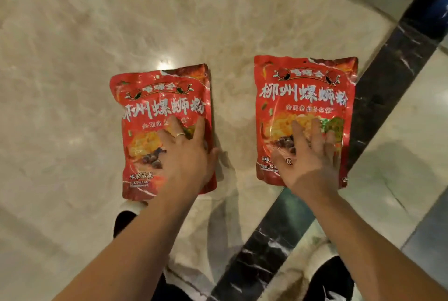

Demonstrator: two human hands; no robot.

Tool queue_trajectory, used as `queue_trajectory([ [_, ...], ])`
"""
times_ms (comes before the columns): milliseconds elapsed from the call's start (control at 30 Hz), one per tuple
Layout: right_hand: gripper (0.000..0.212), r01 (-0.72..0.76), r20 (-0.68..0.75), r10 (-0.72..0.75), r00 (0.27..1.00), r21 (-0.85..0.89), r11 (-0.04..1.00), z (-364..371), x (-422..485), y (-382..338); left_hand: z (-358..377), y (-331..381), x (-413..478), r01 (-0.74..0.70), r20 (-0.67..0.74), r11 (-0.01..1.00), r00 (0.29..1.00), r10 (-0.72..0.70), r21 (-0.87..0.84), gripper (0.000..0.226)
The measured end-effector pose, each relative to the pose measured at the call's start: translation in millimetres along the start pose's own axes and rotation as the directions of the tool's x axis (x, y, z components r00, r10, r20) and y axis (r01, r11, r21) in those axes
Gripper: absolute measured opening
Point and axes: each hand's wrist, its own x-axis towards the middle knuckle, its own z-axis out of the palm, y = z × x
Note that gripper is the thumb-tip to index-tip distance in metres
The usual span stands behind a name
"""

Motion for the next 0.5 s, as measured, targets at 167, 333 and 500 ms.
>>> queue_trajectory([
  [167,0.081,0.023,-0.058,-0.013,0.998,0.160,0.987,-0.9,-4.7,13.7,0.4,36.5,0.4,-0.211,-0.100,0.972,0.974,0.201,-0.104,0.072],
  [333,0.108,-0.273,-0.054,0.333,0.941,0.457,0.846,-25.3,21.2,38.4,-9.1,35.1,12.8,-0.074,-0.358,0.942,0.932,-0.052,-0.328,0.097],
  [500,0.113,-0.459,0.206,0.443,0.873,0.657,0.598,-32.5,53.0,39.8,-2.2,4.1,47.9,0.308,0.038,0.618,0.912,-0.409,-0.724,0.135],
])
